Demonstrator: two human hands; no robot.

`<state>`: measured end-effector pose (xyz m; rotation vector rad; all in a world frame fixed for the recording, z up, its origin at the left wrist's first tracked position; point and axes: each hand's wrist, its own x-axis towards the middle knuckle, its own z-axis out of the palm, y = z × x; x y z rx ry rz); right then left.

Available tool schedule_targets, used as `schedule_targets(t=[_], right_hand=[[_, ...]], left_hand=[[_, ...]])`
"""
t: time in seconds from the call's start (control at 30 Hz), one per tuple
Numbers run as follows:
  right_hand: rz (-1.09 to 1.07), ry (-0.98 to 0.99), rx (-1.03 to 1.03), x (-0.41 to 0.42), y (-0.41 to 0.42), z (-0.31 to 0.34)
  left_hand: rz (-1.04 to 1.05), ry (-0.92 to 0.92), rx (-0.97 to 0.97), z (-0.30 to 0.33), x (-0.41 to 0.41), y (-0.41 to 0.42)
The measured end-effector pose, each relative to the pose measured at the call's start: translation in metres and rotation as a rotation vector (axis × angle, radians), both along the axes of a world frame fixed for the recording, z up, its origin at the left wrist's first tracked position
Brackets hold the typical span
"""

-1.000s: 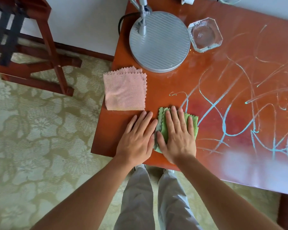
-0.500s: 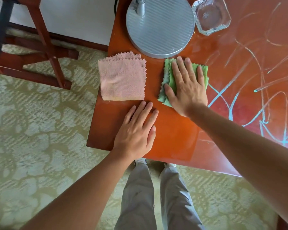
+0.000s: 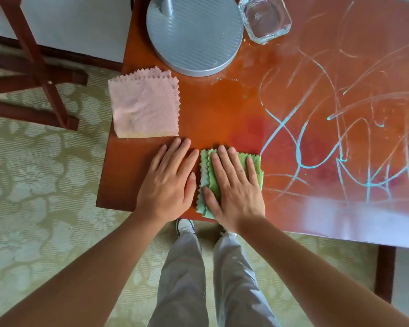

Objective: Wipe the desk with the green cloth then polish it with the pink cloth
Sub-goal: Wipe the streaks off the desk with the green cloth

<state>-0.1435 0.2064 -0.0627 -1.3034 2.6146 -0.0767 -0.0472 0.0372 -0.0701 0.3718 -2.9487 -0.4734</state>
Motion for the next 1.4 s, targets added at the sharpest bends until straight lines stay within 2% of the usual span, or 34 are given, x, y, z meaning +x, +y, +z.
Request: schedule_targets(t=[0.23, 0.43, 0.6, 0.8, 0.9, 1.1, 1.3, 1.4], right_hand=[[-0.180, 0.061, -0.020, -0.121, -0.059, -0.002], [-0.266, 0.041, -0.019, -0.173, -0.095, -0.003], [-0.171, 0.053, 0.004, -0.152, -0.088, 0.002], [-0.041, 0.011, -0.031, -0.038, -0.035, 0.002], [-0.055, 0.028, -0.046, -0.015, -0.020, -0.002], [-0.054, 0.033, -0.046, -0.037, -0.031, -0.004], [-0.287, 0.058, -0.014, -0.141, -0.076, -0.005], [-0.343, 0.038, -0.025, -0.164, -0.102, -0.006]], left_hand=[[0.001, 0.005, -0.008, -0.002, -0.001, 0.000], [-0.001, -0.021, -0.023, 0.001, -0.001, 0.000], [-0.005, -0.033, -0.015, 0.002, -0.002, 0.000], [-0.008, -0.035, -0.010, 0.005, -0.001, 0.000], [-0.005, -0.028, -0.009, 0.005, -0.002, 0.001], [-0.001, -0.005, -0.004, 0.000, 0.001, 0.001], [0.008, -0.027, 0.006, 0.003, -0.002, 0.001], [0.012, -0.029, -0.008, 0.002, 0.000, 0.001]])
